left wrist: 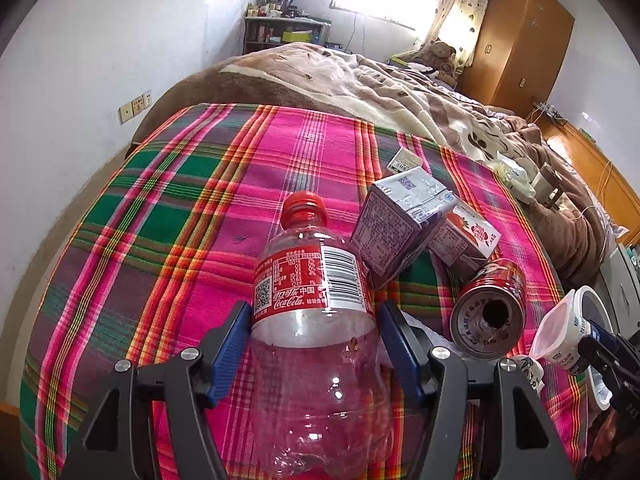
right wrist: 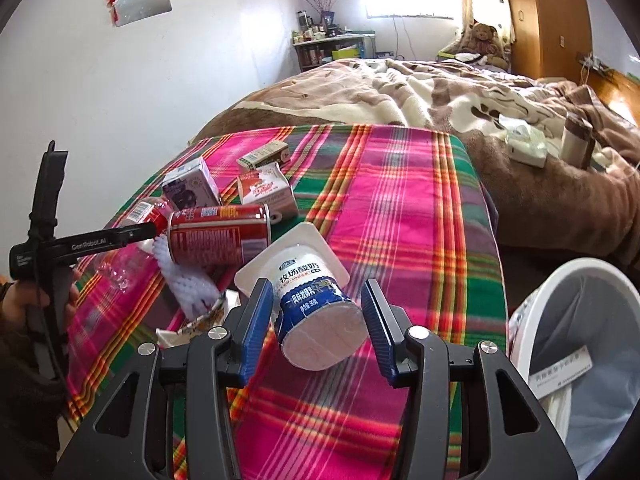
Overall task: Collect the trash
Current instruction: 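Grasp the clear Coca-Cola bottle with the left tool while the right tool grasps the yogurt cup, then carry the bottle and yogurt cup in both tools over the white bin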
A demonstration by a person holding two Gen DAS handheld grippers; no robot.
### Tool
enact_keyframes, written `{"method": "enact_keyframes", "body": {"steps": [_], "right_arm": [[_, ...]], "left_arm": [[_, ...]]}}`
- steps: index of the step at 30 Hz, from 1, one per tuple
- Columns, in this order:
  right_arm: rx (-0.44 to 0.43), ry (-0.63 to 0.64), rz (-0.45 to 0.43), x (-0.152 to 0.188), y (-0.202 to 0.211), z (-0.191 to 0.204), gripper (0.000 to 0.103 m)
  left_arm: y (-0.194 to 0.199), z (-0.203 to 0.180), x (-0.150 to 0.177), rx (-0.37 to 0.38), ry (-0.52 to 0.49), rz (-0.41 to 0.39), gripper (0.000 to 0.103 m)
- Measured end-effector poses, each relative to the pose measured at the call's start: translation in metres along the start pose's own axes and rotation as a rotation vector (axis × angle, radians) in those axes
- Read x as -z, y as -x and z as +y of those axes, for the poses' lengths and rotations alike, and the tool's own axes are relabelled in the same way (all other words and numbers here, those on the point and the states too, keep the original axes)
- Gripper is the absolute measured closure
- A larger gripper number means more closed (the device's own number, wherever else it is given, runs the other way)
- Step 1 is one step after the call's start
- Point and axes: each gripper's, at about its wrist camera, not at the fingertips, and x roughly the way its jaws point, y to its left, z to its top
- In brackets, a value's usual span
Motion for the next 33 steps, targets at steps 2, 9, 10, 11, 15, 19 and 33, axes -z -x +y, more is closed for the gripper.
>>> {"method": "enact_keyframes", "body": {"steps": [2, 9, 10, 11, 15, 19, 33], "right_arm": [[0.008, 0.023, 0.042, 0.001, -0.004, 0.001, 0.05], [0.047, 0.098, 0.093, 0.002, -0.015, 0.004, 0.045], [0.06, 0.113, 0.095, 0.001, -0.016, 0.005, 0.043], [0.073, 0.123, 0.099, -0.001, -0.019, 0.005, 0.042], [0.085, 0.126, 0.112, -0.003, -0.021, 0.003, 0.042], [0.067, 0.091, 0.114, -0.002, -0.023, 0.0, 0.042], [0.053, -0.005, 0.024, 0.004, -0.001, -0.003, 0.053]], "left_arm": [[-0.003, -0.002, 0.0, -0.012, -0.005, 0.011, 0.038], [-0.011, -0.003, -0.002, -0.023, -0.003, 0.035, 0.038], [-0.011, -0.002, -0.003, -0.023, -0.002, 0.036, 0.038], [-0.011, -0.003, -0.003, -0.023, -0.003, 0.037, 0.038], [-0.011, 0.0, -0.005, -0.012, 0.001, 0.03, 0.038], [-0.012, 0.001, -0.004, -0.016, 0.01, 0.03, 0.04], [0.027, -0.004, 0.015, 0.013, 0.033, -0.048, 0.041]]}}
